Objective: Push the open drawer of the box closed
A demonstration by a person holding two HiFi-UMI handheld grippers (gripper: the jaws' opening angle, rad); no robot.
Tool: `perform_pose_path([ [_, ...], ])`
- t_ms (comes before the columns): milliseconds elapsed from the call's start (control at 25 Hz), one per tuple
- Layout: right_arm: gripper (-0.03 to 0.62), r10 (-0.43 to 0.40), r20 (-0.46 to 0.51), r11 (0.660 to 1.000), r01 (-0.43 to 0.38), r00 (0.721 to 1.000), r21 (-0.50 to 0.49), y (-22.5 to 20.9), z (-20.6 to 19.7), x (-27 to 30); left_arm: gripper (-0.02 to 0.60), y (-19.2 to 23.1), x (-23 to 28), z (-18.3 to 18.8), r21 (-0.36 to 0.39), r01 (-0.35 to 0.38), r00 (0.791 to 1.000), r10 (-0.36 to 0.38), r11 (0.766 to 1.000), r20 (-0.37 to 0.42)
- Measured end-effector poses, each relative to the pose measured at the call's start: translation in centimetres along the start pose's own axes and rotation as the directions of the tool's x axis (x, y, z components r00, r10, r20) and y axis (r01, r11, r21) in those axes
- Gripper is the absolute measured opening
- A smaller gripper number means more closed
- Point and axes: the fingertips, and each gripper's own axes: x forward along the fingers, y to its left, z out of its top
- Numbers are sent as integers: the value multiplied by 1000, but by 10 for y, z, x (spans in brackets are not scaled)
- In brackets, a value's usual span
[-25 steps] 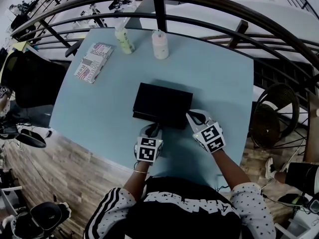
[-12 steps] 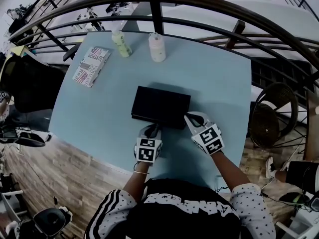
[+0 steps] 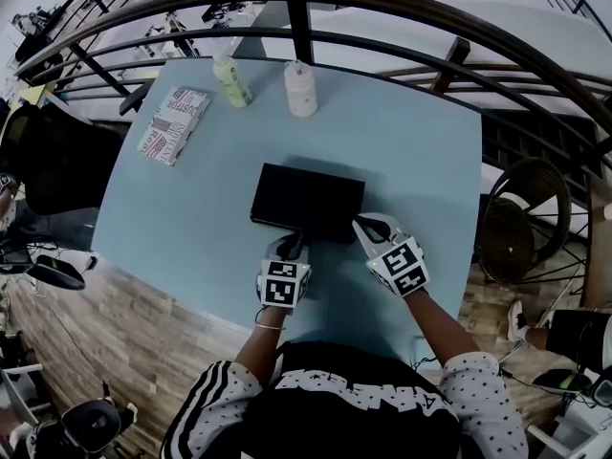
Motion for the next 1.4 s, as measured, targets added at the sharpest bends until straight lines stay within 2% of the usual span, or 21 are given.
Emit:
perform_pose_path([
  [800, -11, 1, -5, 1000, -1, 1000, -20, 0, 0, 0, 0, 1, 3, 2, 3, 5, 1000, -5, 1000, -5],
  [1080, -11, -2, -9, 1000, 2, 1000, -25, 0, -1, 1, 0, 0, 3, 3, -1, 33, 999, -33, 999, 3],
  [1400, -11, -7, -1, 999, 6, 1000, -33, 1, 2, -1, 0, 1, -22, -1, -4, 7, 1000, -7, 1000, 18],
])
